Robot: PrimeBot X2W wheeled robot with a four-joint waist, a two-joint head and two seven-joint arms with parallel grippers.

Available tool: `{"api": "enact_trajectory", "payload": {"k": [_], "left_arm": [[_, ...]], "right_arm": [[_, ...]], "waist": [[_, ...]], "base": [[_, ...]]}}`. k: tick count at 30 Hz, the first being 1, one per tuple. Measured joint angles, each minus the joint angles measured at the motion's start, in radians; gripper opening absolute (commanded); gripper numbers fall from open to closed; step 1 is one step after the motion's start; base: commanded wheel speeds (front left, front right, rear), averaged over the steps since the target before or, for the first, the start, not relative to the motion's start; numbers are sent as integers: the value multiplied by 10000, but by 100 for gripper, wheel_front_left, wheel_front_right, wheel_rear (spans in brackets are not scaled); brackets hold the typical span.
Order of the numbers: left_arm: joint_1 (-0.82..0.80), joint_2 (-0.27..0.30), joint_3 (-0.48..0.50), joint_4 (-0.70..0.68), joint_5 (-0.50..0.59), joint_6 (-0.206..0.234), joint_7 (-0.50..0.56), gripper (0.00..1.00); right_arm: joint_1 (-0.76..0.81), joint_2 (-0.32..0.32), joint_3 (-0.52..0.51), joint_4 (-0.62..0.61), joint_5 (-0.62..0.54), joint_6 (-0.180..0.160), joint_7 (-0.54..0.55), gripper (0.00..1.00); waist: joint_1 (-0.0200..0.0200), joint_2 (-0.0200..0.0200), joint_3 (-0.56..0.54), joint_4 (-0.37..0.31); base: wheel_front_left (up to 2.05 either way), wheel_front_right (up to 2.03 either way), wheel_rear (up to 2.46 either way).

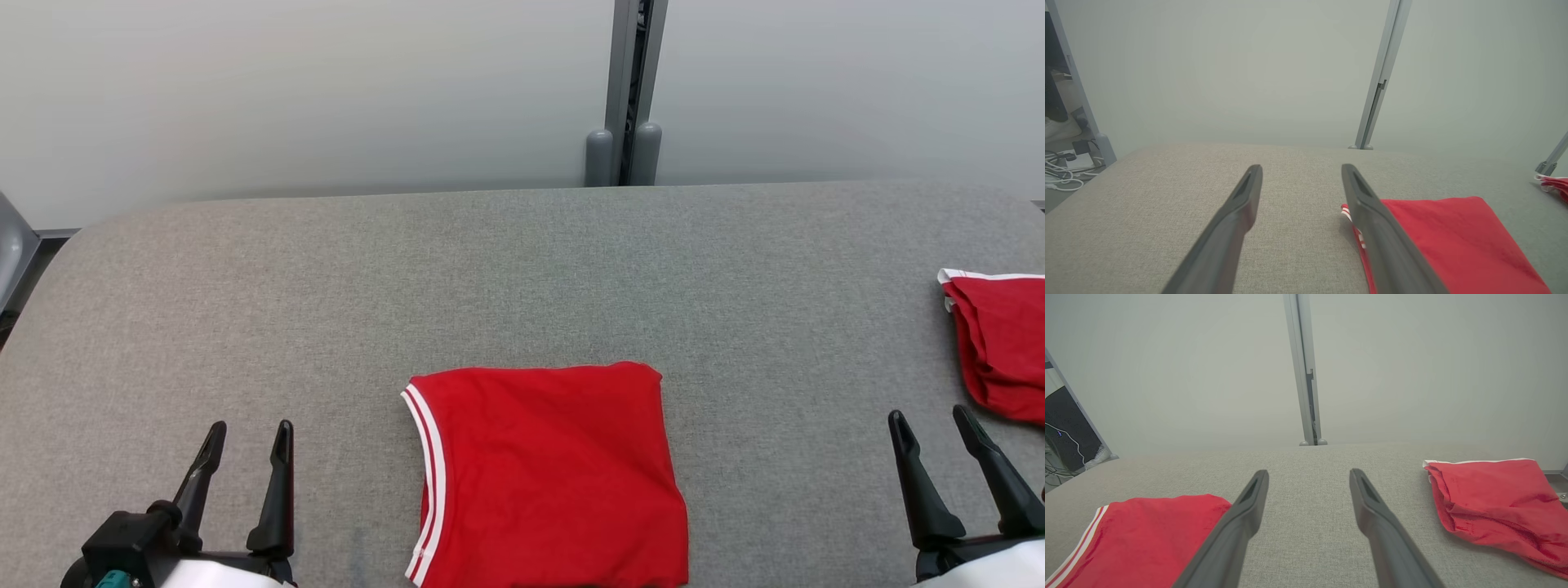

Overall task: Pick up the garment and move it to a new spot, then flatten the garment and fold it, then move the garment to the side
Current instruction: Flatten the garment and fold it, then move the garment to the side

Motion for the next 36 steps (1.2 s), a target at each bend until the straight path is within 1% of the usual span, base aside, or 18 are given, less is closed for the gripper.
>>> {"api": "enact_trajectory", "payload": {"k": [5,11,29,36], "left_arm": [[183,63,-17,-79,0,46,84,100],[183,104,-48,-128,0,88,102,100],[149,161,-128,-159,-17,144,163,100],[-287,150,-213,-151,-15,84,82,100]], "right_arm": [[341,128,-278,-395,-132,0,251,100],[440,205,-359,-650,-211,0,433,100],[446,280,-397,-725,-226,0,523,100],[161,167,-293,-556,-167,0,520,100]], "waist": [[0,0,-32,-36],[0,0,-55,-48],[0,0,-5,-55],[0,0,219,174]], "base": [[0,0,0],[0,0,0],[0,0,0],[0,0,0]]}}
